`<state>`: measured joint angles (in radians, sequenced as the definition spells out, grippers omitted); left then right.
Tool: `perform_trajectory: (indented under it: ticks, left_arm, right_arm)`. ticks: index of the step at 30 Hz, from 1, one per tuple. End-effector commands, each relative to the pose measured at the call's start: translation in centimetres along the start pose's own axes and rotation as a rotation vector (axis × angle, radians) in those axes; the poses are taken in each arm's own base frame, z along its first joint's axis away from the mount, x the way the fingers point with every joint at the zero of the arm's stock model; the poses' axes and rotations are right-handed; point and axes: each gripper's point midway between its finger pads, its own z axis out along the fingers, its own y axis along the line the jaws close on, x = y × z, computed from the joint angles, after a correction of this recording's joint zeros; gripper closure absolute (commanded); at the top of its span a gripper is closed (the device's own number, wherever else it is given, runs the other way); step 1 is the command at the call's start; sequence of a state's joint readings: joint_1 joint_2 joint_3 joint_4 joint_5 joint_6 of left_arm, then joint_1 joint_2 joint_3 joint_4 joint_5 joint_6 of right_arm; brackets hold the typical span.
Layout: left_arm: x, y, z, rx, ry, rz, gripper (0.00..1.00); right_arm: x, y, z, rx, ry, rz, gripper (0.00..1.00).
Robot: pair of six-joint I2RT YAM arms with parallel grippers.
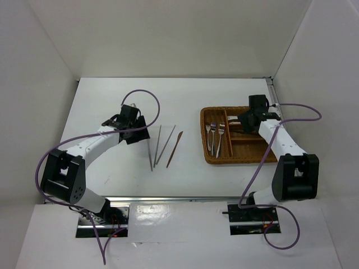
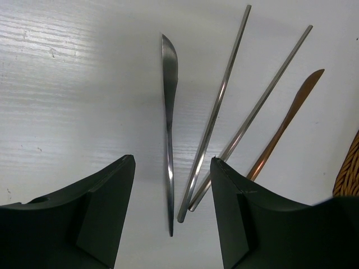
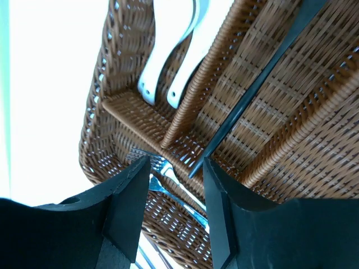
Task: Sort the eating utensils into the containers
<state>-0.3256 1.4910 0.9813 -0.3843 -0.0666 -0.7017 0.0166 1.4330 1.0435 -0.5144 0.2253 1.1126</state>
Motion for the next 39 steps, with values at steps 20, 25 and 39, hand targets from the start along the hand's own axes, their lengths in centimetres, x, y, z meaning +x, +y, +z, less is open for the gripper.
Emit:
perform_trajectory:
  ticks: [20,25,39]
  left_arm:
    - [-1.0,0.2,0.8,-0.027,-0.014,0.04,0.3]
    - [-0.9,0.5,1.0,-0.039,-0.012,0.04,0.3]
    - [-0.1,1.0,1.8,-0.054,0.009,0.023,0.31]
  right_arm:
    - [3.7,-1.8,4.6,0.049,0.121,-0.005,0.68]
    - [4.0,-2.1,5.4,0.071,0.131,-0.009,0.68]
    - [2.1,-2.6,4.4,0.124,0.061,-0.075,0.77]
